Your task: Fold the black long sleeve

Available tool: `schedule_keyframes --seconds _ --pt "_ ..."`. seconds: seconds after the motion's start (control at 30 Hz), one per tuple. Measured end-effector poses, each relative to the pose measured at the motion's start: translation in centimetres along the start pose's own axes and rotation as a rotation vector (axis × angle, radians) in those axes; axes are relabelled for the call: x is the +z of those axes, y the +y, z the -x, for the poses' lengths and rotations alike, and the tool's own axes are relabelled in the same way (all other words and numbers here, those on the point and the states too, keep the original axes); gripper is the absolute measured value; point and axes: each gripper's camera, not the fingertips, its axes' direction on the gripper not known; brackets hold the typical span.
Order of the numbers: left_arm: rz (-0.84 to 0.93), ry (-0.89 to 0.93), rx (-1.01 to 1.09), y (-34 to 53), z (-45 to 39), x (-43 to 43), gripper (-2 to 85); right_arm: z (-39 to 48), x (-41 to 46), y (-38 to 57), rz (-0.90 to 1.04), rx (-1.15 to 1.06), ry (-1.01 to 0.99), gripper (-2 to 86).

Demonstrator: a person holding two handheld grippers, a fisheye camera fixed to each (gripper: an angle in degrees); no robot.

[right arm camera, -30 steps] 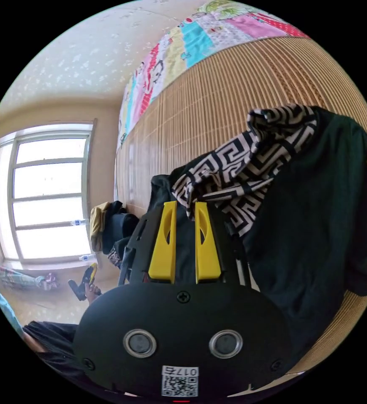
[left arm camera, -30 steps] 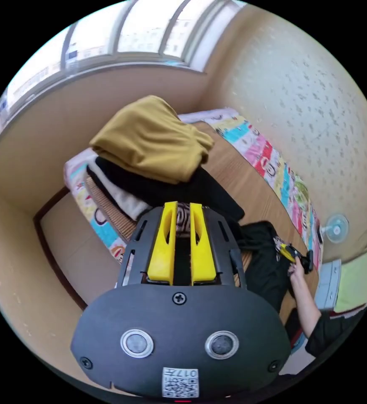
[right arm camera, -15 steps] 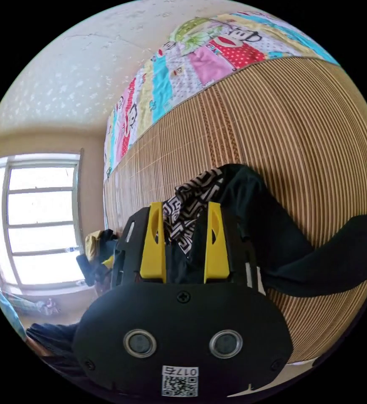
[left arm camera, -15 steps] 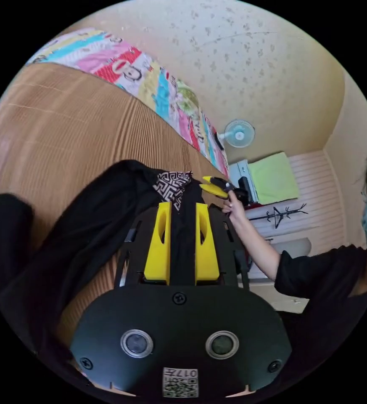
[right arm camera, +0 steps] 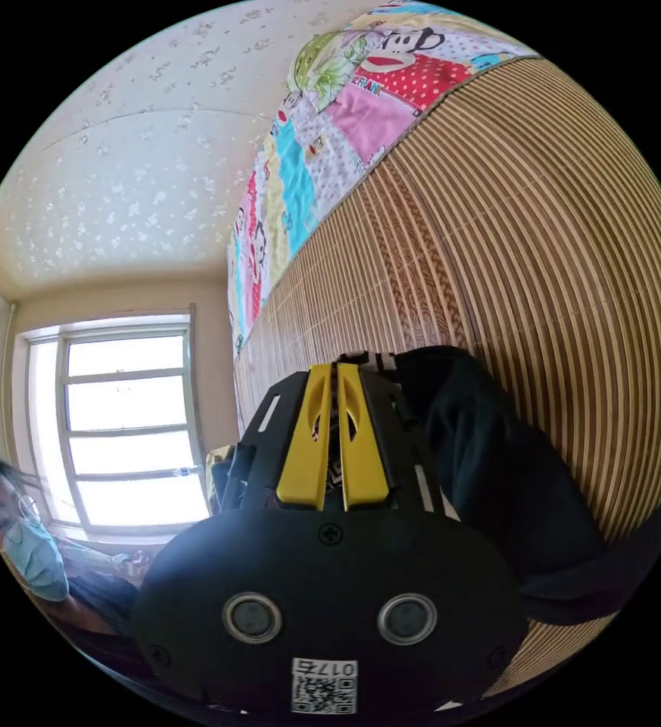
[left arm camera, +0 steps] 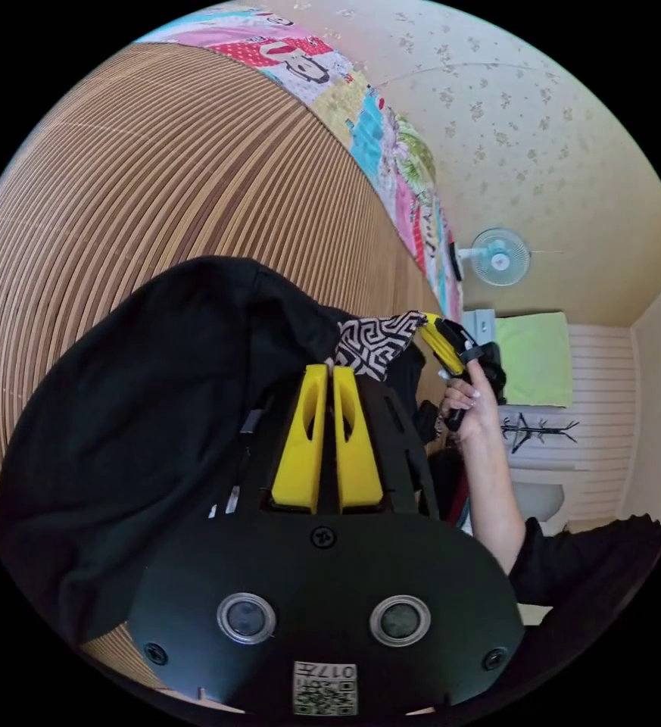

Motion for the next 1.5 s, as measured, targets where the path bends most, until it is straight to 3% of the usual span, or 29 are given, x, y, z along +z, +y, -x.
schedule_keyframes --seconds 0.27,0.4,0.5,0.63,0.8,0.87,1.03,1.17,1.33,1.5 --pt "-0.091 0.291 -0.062 -4.6 3.6 -1.4 -0.4 -3.4 2.0 -1.8 -0.088 0.016 0.040 1.6" --pt "-0.069 0.300 -0.129 -8.0 5.7 0.6 3.5 -5.4 3.2 -2.4 -0.147 0.019 0.086 2.3" --pt "-0.104 0.328 -0.018 -8.6 4.4 -0.2 8.3 -6.4 3.0 -2.0 -0.208 -0.028 0.015 3.5" --pt "-0.147 0.132 0.191 -7.3 0.7 -3.2 9.3 -6.0 1.6 0.3 -0.258 -0.139 0.036 4.0" --pt "-0.023 -0.167 0.250 -7.4 -0.8 0.3 7.1 -4.4 4.3 3.5 -0.153 -0.306 0.130 2.3" --pt "-0.074 -0.265 0.275 -6.6 -1.0 0.7 4.1 -3.9 7.3 4.9 -0.071 -0.378 0.203 1.8" --pt "-0.305 -0.275 0.311 1.0 -3.4 -5.4 8.2 -5.0 10.2 7.5 0.013 -0.367 0.243 1.0" --pt "-0.325 -0.306 0.258 10.1 -3.8 -11.4 7.9 -6.3 11.1 11.1 0.093 -0.337 0.199 0.8" --pt "-0.402 -0.587 -0.006 24.4 -2.1 -24.8 8.2 -6.9 13.8 16.5 0.198 -0.307 0.153 0.6" --pt "-0.582 -0.656 -0.327 35.1 2.1 -32.4 11.1 -6.8 19.6 21.4 0.310 -0.310 0.119 0.7"
